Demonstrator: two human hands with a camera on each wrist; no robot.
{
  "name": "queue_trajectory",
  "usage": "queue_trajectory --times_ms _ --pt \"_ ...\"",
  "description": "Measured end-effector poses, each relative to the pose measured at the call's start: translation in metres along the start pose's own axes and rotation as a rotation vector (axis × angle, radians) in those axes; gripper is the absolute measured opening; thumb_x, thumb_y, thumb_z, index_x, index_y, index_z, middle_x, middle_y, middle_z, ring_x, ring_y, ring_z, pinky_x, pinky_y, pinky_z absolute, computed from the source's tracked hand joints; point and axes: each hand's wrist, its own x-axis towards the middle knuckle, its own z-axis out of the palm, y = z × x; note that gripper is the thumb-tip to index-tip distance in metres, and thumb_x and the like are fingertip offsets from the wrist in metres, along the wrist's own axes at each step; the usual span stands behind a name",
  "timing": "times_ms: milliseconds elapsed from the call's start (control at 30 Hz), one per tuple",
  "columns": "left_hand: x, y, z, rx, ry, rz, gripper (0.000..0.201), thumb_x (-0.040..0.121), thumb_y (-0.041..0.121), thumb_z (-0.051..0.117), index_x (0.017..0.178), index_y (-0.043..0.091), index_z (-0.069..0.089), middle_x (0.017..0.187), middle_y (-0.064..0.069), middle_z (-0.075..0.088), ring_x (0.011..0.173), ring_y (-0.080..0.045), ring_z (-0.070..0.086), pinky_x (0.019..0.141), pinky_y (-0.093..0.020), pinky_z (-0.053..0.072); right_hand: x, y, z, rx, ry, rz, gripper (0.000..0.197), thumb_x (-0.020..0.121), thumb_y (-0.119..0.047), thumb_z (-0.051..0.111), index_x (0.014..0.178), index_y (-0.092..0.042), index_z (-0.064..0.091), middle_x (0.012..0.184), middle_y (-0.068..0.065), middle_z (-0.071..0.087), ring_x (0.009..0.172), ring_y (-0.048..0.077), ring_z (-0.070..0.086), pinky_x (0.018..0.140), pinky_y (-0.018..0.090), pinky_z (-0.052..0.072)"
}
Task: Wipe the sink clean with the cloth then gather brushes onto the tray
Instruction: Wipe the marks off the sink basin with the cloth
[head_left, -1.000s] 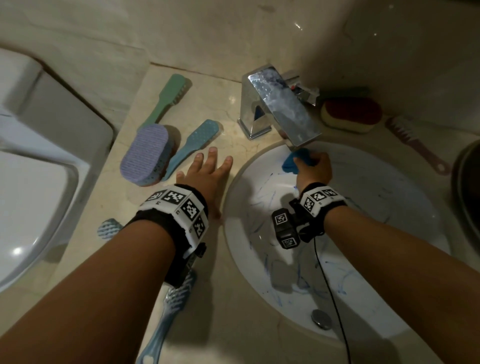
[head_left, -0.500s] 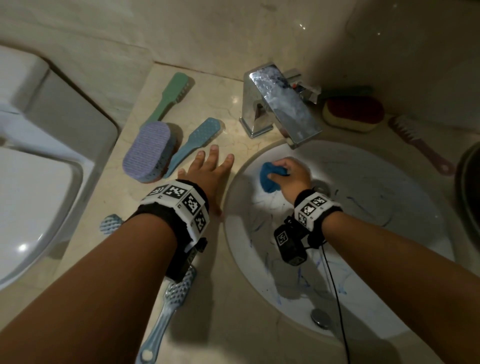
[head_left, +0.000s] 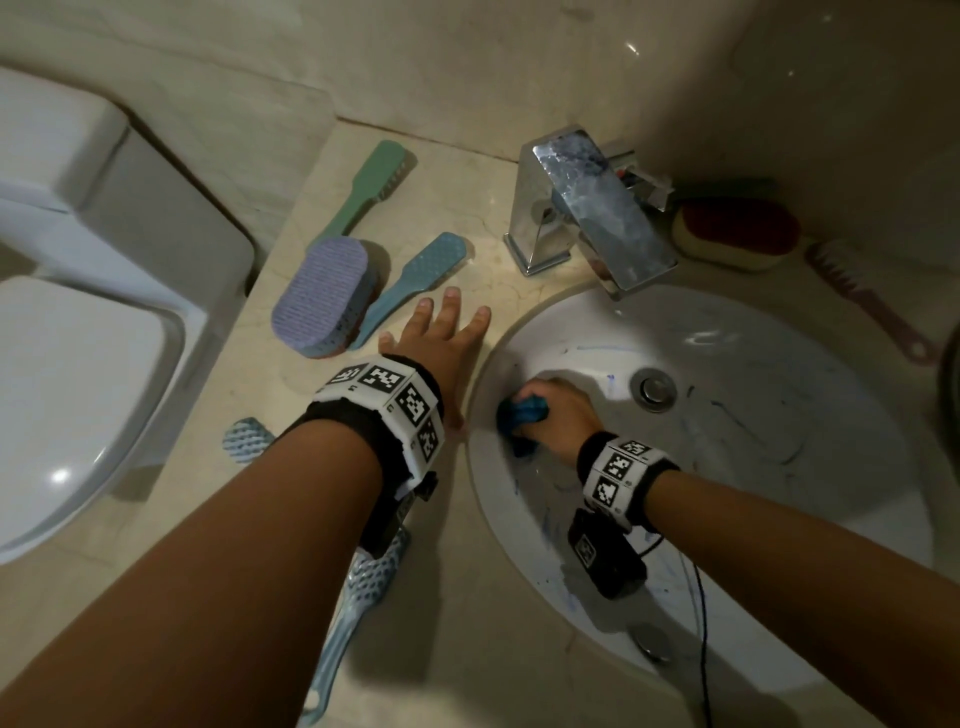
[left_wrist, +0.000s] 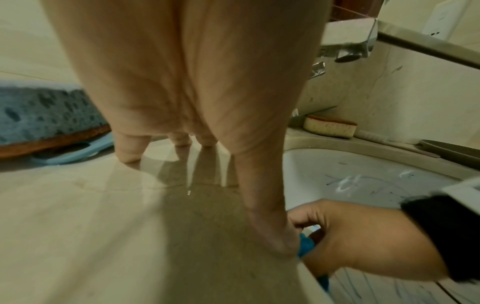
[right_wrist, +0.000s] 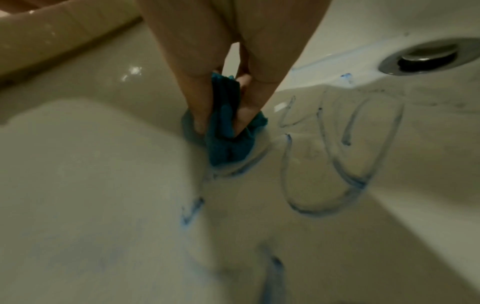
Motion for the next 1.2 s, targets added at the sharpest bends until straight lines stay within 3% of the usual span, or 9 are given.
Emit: queue_trajectory --times_ms 167,300,433,567,733,833,967,1133,1200 --pt "0.0 0.0 0.0 -0.009 0.0 -0.005 0.128 0.067 0.029 0.083 0.148 0.033 -0.016 0.155 -0.003 -0.027 0.145 -0.03 -0.016 0.113 -0.062 0.015 0.019 -0.006 -0.01 0.423 0.27 0.227 0.021 0.079 -0.003 0.066 0.08 -0.022 0.058 0.097 0.002 0.06 0.097 0.023 0.058 0.08 0.027 0.047" --pt "0.001 0.001 0.001 -0.005 0.011 -0.003 0.127 0.067 0.031 0.083 0.148 0.033 -0.015 0.155 -0.003 -0.027 0.145 -0.03 -0.016 0.112 -0.062 0.014 0.022 -0.012 -0.011 0.637 0.419 0.146 0.03 0.08 0.002 0.065 0.079 -0.026 0.055 0.108 0.009 0.061 0.102 0.024 0.058 0.09 0.033 0.051" --pt "0.001 0.0 0.001 -0.005 0.004 0.004 0.127 0.068 0.031 0.082 0.148 0.032 -0.016 0.155 -0.003 -0.027 0.145 -0.03 -0.016 0.111 -0.062 0.014 0.015 -0.012 -0.002 0.29 0.214 0.021 0.022 0.074 0.002 0.069 0.089 -0.013 0.065 0.104 0.007 0.061 0.094 0.018 0.055 0.075 0.018 0.042" --pt "0.0 0.0 -0.002 -0.021 -0.006 0.001 0.127 0.067 0.03 0.083 0.148 0.033 -0.015 0.155 -0.003 -0.027 0.145 -0.03 -0.017 0.111 -0.063 0.013 0.001 0.005 0.001 0.005 -0.07 -0.078 0.025 0.07 -0.008 0.075 0.094 -0.014 0.069 0.104 0.01 0.063 0.095 0.024 0.06 0.088 0.031 0.048" --pt "-0.002 0.001 -0.002 -0.015 0.001 0.0 0.128 0.066 0.03 0.084 0.148 0.033 -0.015 0.156 -0.003 -0.026 0.145 -0.03 -0.016 0.111 -0.062 0.013 0.009 0.017 -0.03 0.482 0.291 0.115 0.028 0.078 0.01 0.064 0.105 0.003 0.062 0.11 0.009 0.058 0.1 0.019 0.054 0.082 0.023 0.043" --pt "-0.003 0.002 -0.002 -0.017 0.004 -0.001 0.127 0.067 0.029 0.084 0.149 0.032 -0.014 0.156 -0.003 -0.026 0.145 -0.03 -0.016 0.111 -0.062 0.013 0.024 0.032 -0.052 0.35 0.461 0.265 0.03 0.083 0.0 0.063 0.113 -0.003 0.059 0.12 0.013 0.057 0.105 0.026 0.057 0.086 0.027 0.046" --pt "-0.003 0.003 -0.002 -0.013 0.011 -0.003 0.128 0.066 0.029 0.084 0.149 0.032 -0.014 0.156 -0.004 -0.025 0.145 -0.031 -0.015 0.111 -0.062 0.014 0.04 0.036 -0.057 0.263 0.415 0.386 0.038 0.088 -0.017 0.061 0.125 -0.012 0.055 0.13 0.014 0.054 0.116 0.033 0.055 0.097 0.036 0.046" --pt "-0.003 0.002 -0.002 -0.013 -0.002 -0.006 0.128 0.066 0.03 0.084 0.148 0.032 -0.014 0.155 -0.003 -0.027 0.145 -0.03 -0.017 0.11 -0.063 0.013 0.036 0.012 -0.032 0.477 0.38 0.303 0.042 0.086 -0.002 0.063 0.127 -0.002 0.055 0.129 0.01 0.055 0.119 0.025 0.053 0.094 0.021 0.04" --pt "-0.002 0.003 -0.002 -0.009 -0.004 -0.004 0.127 0.067 0.03 0.083 0.148 0.032 -0.015 0.155 -0.003 -0.027 0.145 -0.03 -0.017 0.11 -0.063 0.014 0.031 0.005 -0.019 0.449 0.303 0.234 0.038 0.081 0.003 0.065 0.118 0.0 0.06 0.122 0.013 0.06 0.116 0.027 0.056 0.092 0.025 0.044"
